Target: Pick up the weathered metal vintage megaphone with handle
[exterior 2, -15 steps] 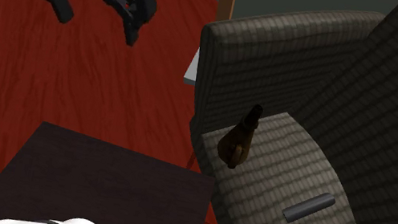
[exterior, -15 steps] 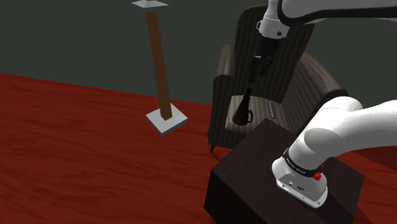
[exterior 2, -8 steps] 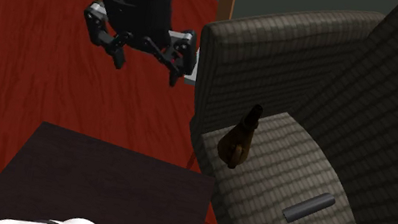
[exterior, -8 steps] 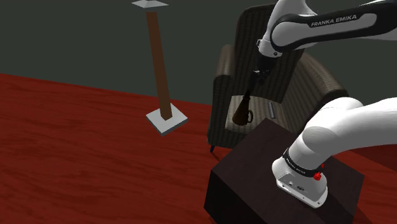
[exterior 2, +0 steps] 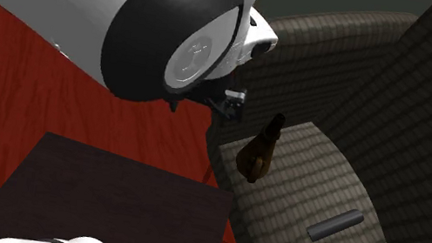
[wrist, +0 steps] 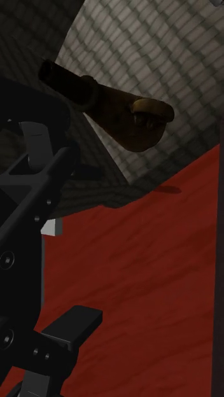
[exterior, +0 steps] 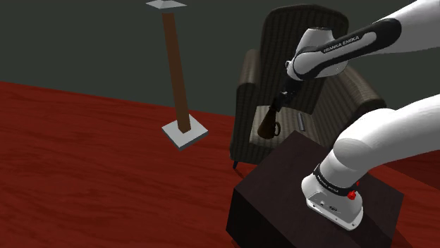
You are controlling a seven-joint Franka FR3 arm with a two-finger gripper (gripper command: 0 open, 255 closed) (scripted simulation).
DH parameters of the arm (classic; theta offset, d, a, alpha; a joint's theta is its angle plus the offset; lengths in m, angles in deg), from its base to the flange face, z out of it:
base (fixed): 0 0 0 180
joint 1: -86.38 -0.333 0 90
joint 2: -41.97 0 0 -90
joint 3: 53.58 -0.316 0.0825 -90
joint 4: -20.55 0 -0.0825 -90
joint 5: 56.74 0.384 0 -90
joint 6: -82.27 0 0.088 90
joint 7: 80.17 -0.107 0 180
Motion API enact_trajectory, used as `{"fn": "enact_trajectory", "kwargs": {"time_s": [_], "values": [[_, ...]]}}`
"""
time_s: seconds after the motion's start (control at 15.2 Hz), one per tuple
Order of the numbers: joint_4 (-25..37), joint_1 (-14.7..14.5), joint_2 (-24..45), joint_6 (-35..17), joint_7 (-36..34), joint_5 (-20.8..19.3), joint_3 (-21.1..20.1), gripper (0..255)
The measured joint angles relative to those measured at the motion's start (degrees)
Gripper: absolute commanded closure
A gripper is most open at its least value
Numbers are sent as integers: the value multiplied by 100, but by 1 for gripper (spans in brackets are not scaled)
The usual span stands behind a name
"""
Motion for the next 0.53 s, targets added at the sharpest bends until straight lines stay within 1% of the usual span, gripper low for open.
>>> {"fn": "enact_trajectory", "kwargs": {"time_s": [0.13, 0.2, 0.33, 0.46, 0.53], "values": [[-47, 12, 403, -509, 239, -10, 238, 0], [-16, -51, 758, -861, 389, 51, 393, 0], [30, -180, 1269, -1390, 678, 228, 648, 0], [127, -384, 1822, -1883, 1172, 583, 1013, 0], [194, -559, 2118, -2125, 1469, 886, 1184, 0]]}}
